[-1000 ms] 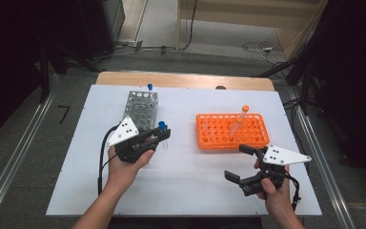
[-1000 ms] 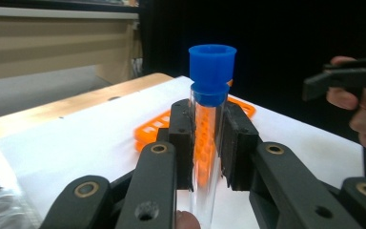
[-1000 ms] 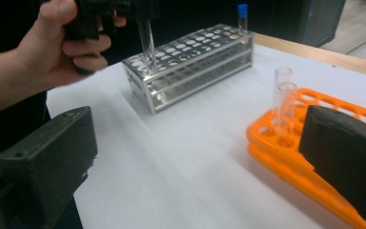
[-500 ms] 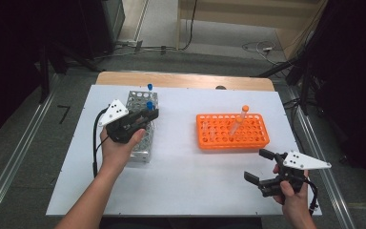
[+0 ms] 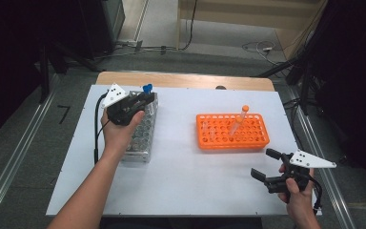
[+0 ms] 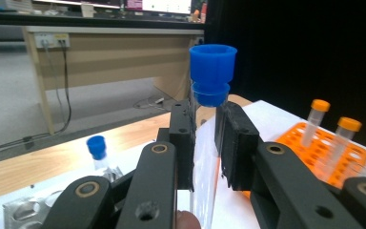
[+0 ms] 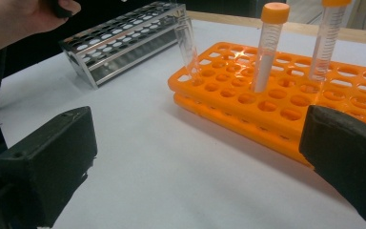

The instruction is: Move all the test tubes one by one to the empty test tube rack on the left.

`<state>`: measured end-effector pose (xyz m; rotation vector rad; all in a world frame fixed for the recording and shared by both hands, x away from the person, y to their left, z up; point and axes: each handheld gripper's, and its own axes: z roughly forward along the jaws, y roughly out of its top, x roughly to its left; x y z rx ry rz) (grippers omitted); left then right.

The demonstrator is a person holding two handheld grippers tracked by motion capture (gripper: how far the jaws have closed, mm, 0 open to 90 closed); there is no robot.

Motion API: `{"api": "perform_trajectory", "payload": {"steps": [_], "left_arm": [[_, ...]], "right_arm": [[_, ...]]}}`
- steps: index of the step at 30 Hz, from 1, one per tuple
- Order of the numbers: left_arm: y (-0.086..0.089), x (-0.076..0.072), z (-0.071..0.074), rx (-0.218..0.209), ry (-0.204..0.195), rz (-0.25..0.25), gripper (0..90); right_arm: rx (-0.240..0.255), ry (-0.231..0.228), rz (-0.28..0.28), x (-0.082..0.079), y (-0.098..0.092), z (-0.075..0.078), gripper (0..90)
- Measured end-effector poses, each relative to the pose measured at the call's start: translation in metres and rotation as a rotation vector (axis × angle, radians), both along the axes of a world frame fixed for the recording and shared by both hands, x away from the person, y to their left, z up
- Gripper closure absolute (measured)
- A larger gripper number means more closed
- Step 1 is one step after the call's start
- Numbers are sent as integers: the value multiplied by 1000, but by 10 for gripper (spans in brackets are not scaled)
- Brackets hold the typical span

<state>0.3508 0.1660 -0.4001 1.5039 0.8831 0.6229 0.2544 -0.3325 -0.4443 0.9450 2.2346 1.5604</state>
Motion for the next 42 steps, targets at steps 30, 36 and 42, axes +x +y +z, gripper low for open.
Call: {"api": "perform_trajectory", "payload": {"steps": [30,36,42], "left_arm": [[1,70,-30,-6,46,170,771],[-3,75,-32,21,77,191,771],[-2,77,-33,17,109,212,771]], "right_arm": [[-7,11,-16,2,-3,-6,0],[-2,-4,-9,1,-6,-4,0],[6,-11,-1,1,-6,-2,0]]}}
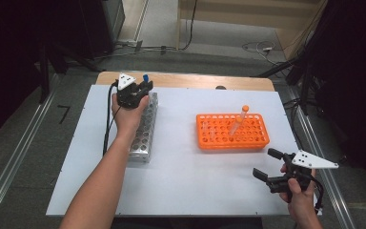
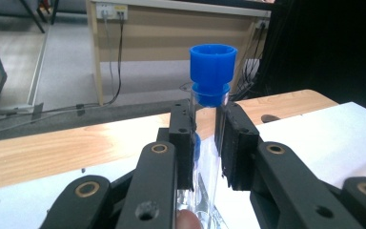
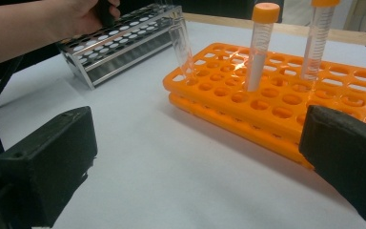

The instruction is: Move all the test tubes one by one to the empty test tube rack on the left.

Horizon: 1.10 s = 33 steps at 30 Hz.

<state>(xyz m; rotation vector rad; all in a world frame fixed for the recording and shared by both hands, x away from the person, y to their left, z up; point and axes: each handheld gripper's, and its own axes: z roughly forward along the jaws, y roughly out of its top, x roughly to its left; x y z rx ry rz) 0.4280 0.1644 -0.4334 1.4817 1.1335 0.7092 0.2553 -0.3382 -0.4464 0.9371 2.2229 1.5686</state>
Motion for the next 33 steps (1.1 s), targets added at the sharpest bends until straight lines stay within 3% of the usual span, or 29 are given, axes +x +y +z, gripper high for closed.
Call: {"api": "perform_trajectory", "payload": {"steps": [4,12,29,33], "left_arm": [[-3,1,0,26,26,-1,771],[-4,2,1,30,52,10,770],[-9,-4,6,106,59,32,767],[-12,-8,11,141,36,41,767]], "right_arm": [[2,-3,5,0,1,0,0],[16,-2,-5,1,-2,1,0],[15,-1,-28,2,-4,0,0],[15,-1,-29,2,-4,-1,0]]}}
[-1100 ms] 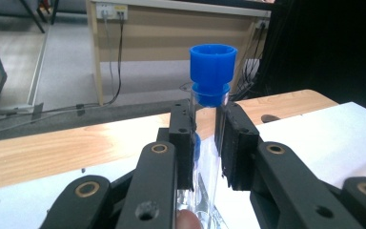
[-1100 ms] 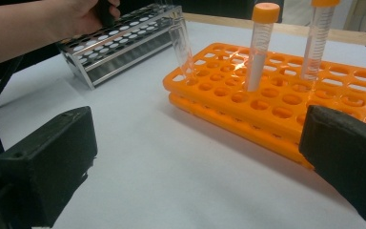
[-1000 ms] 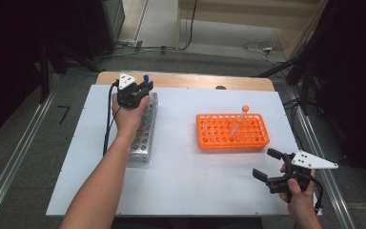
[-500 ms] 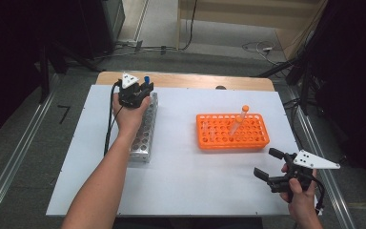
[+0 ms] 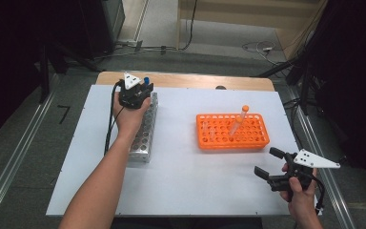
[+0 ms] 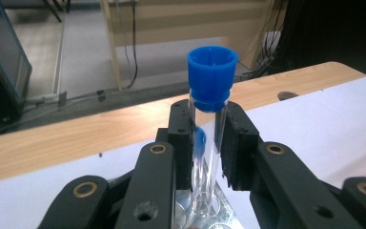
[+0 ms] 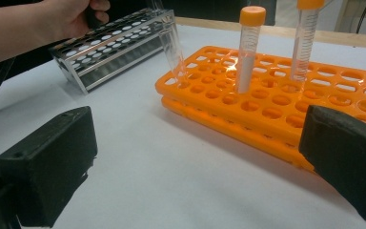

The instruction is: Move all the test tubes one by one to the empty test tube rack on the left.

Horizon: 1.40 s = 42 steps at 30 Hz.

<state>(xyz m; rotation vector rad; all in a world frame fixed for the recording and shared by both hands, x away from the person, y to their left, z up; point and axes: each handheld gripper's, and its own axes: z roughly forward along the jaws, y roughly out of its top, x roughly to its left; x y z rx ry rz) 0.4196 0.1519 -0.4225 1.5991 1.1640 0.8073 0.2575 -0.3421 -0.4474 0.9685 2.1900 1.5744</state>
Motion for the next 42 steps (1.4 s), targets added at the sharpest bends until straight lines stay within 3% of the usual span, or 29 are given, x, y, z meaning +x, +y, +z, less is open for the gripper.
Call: {"api": "perform_trajectory", "payload": {"steps": [10,13,17,18,21,23,31,35,42], "left_arm": [[3,1,0,-12,21,12,757],[2,3,-2,-5,42,7,759],[1,4,-1,6,41,11,759],[0,3,-1,17,40,14,760],[-3,0,2,43,-12,26,769],[-4,1,2,51,-16,27,769],[-1,0,1,-6,16,-4,770],[-5,0,-1,21,37,6,770],[-8,-2,-2,48,29,3,766]], "right_arm": [[-9,0,6,0,3,-1,0],[-9,1,4,0,3,-1,0],[-6,3,2,0,2,-1,0],[-7,3,1,0,2,-1,0],[-5,3,2,0,2,-1,0],[-5,2,2,0,2,-1,0],[-5,3,2,0,1,-1,0],[-5,3,3,0,1,-1,0],[-7,2,5,0,1,-2,0]]}}
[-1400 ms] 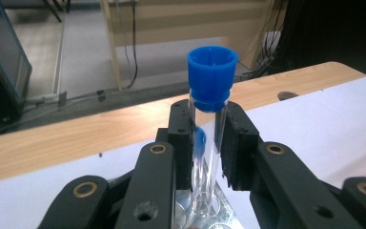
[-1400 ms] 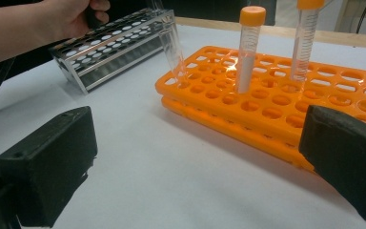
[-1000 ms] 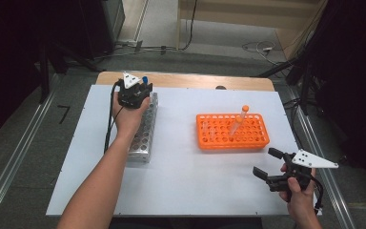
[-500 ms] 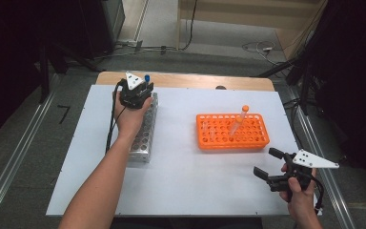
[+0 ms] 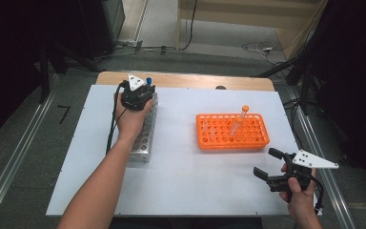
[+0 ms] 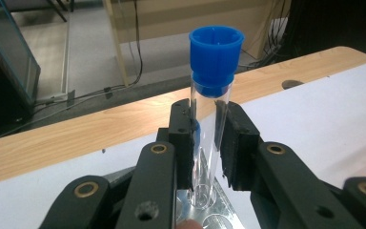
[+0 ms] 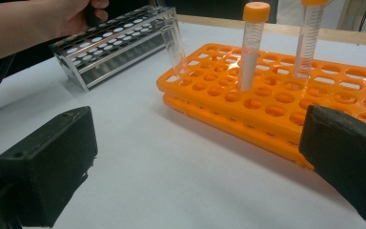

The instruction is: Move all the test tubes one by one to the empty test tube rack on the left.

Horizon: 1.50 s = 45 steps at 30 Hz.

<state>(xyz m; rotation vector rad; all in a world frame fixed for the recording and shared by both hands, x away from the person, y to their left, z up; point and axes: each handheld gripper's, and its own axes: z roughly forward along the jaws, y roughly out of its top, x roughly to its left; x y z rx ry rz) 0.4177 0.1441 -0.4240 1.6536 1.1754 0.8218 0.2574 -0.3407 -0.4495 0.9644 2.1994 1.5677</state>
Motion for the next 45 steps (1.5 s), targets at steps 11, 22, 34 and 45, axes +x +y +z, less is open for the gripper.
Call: {"api": "perform_trajectory", "payload": {"steps": [11,22,34,45], "left_arm": [[3,-1,-3,14,28,24,752],[0,4,-9,21,92,38,754],[7,2,-4,-70,116,6,508],[12,-22,10,-147,79,-75,76]], "right_arm": [[-1,3,1,1,0,-1,0],[-2,5,2,1,-1,-1,0],[-4,6,5,1,1,-2,0],[-4,16,5,4,6,-1,0]]}}
